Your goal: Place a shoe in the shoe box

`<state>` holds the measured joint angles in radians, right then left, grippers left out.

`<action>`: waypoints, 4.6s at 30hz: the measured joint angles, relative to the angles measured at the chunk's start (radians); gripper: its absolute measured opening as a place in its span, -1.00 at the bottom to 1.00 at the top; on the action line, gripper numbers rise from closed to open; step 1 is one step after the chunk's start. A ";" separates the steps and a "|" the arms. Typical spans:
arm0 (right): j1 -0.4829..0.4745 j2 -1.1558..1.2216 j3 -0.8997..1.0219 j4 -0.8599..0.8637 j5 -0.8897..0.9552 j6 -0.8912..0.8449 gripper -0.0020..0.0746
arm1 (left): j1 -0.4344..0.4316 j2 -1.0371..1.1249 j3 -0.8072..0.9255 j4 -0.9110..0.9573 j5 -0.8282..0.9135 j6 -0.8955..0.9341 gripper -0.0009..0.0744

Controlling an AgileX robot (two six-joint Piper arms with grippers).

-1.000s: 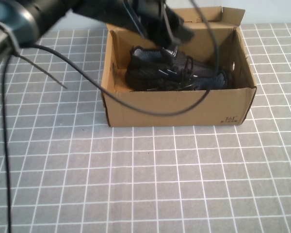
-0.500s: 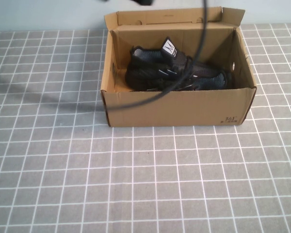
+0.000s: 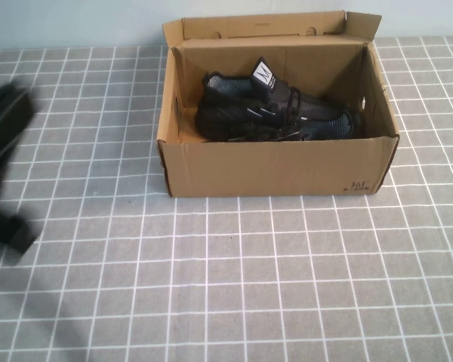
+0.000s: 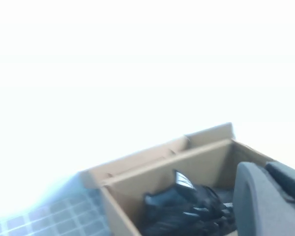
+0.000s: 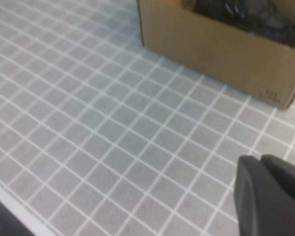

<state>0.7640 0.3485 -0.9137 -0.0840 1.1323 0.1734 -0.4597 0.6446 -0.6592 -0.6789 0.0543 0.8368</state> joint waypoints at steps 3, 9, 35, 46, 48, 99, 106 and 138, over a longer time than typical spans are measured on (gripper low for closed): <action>0.000 -0.075 0.061 0.012 -0.080 0.000 -0.99 | 0.000 -0.167 0.151 -0.035 -0.100 0.000 -0.98; 0.000 -0.146 0.172 0.042 -0.237 0.000 -0.99 | 0.000 -0.407 0.355 -0.052 -0.161 0.000 -0.98; 0.000 -0.146 0.475 0.103 -0.818 0.000 -0.99 | 0.002 -0.452 0.684 -0.088 -0.037 0.006 -0.98; 0.000 -0.146 0.481 0.017 -0.695 0.008 -0.99 | 0.002 -0.452 0.684 -0.103 -0.031 0.006 -0.98; -0.004 -0.146 0.505 -0.050 -0.709 0.051 -0.99 | 0.002 -0.452 0.684 -0.105 -0.031 0.006 -0.98; -0.662 -0.357 0.940 0.304 -0.797 -0.333 -0.99 | 0.403 -0.452 0.686 -0.110 -0.027 0.006 -0.98; -0.662 -0.357 0.940 0.320 -0.797 -0.333 -0.99 | 0.410 -0.452 0.686 -0.110 -0.027 0.006 -0.98; -0.662 -0.357 0.940 0.322 -0.795 -0.333 -0.99 | 0.410 -0.651 0.686 0.679 0.093 -0.735 -0.98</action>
<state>0.1022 -0.0087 0.0262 0.2380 0.3377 -0.1598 -0.0493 -0.0063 0.0268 0.0000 0.1474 0.1019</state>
